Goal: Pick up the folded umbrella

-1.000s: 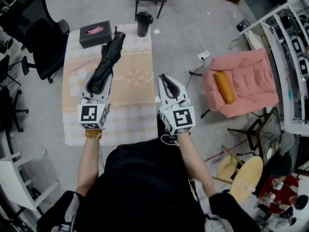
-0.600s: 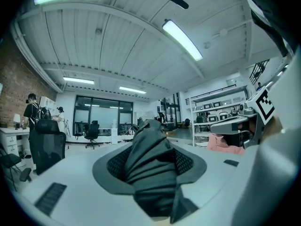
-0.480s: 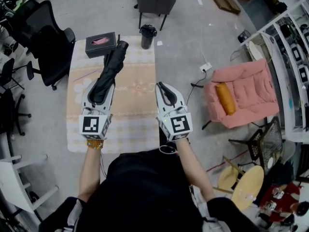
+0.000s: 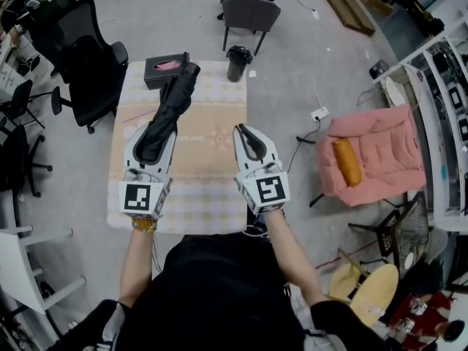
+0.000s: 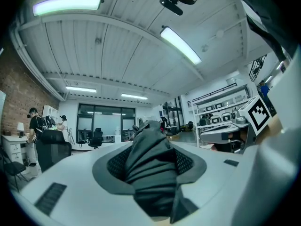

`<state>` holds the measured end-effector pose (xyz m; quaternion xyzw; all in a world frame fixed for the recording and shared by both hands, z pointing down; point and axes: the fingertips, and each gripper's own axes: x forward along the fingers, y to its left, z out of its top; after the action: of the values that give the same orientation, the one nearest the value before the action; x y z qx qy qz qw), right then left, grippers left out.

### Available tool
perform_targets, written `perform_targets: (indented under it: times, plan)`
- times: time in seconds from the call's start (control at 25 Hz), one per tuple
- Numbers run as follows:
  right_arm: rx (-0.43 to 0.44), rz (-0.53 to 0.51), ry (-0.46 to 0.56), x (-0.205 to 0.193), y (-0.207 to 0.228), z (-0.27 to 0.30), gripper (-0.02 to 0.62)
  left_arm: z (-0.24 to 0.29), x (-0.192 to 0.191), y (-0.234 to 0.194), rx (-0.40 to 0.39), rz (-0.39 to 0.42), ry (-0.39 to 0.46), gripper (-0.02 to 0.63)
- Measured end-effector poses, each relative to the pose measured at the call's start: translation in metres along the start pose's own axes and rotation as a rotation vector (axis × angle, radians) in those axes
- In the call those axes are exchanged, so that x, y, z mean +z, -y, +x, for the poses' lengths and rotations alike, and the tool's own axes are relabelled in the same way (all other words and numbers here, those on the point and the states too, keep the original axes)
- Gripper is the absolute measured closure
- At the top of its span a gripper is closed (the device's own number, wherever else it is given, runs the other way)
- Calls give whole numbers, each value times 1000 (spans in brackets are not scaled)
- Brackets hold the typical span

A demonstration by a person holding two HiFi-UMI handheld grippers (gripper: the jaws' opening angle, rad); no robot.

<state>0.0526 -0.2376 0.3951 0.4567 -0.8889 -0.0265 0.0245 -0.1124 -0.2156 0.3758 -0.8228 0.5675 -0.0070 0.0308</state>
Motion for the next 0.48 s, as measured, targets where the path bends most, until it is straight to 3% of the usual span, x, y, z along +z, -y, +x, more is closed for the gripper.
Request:
perform_targets:
  times: [0.48]
  plan:
    - [43,1,65,18,-41,28,578,-27,16,-5,30,18,37,397]
